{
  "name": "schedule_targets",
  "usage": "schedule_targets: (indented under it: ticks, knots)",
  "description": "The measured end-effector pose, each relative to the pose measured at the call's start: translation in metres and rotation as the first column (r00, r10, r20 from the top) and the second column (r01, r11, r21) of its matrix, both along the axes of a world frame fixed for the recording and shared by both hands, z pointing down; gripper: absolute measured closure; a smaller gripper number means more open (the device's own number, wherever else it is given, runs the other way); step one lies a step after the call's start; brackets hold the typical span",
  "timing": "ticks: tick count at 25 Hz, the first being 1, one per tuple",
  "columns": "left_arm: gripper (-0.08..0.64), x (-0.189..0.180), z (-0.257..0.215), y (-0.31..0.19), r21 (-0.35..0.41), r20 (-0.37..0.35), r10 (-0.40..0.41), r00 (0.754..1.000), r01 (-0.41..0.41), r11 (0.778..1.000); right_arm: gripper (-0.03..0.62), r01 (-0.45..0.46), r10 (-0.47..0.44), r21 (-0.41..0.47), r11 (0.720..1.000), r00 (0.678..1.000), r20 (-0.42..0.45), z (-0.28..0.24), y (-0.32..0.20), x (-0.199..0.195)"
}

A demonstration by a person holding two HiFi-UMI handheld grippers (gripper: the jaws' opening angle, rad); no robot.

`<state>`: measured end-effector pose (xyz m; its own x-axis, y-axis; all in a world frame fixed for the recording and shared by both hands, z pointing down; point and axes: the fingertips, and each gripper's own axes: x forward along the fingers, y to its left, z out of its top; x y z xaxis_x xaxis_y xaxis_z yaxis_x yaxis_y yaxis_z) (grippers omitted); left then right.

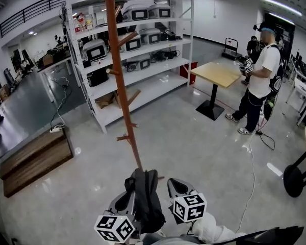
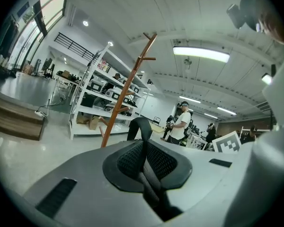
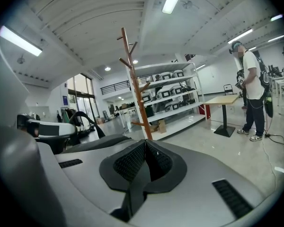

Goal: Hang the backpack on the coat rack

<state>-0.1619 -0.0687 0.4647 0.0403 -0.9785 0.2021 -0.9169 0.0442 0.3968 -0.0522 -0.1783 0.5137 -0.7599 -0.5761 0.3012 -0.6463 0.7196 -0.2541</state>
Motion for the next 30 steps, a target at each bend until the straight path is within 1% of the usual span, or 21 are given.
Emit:
schedule_targets:
  ticks: [4, 11, 19, 24, 30]
  knots:
    - [0.541, -0.019, -0.007, -0.021, 0.008, 0.000, 0.026, 1.000, -0.026, 1.000, 0.580, -0.025, 0.025, 0.005, 1.000, 1.000, 0.004, -0.007, -0.020, -0.017]
    - [0.541, -0.038, -0.007, -0.050, 0.006, -0.005, 0.077, 0.997, -0.077, 0.997, 0.580, -0.052, 0.052, 0.006, 0.999, 0.999, 0.002, -0.008, -0.044, -0.041]
    - [0.541, -0.050, 0.000, -0.078, -0.006, -0.010, 0.157, 0.988, -0.157, 0.988, 0.580, -0.097, 0.097, 0.001, 0.995, 0.995, 0.000, -0.005, -0.067, -0.061]
    - [0.541, -0.049, -0.004, -0.093, -0.005, -0.003, 0.193, 0.981, -0.193, 0.981, 0.580, -0.113, 0.113, 0.002, 0.994, 0.994, -0.002, -0.008, -0.072, -0.061]
    - [0.540, -0.044, -0.002, -0.110, -0.007, -0.011, 0.223, 0.975, -0.223, 0.975, 0.580, -0.144, 0.144, -0.031, 0.989, 0.989, -0.026, 0.003, -0.086, -0.050]
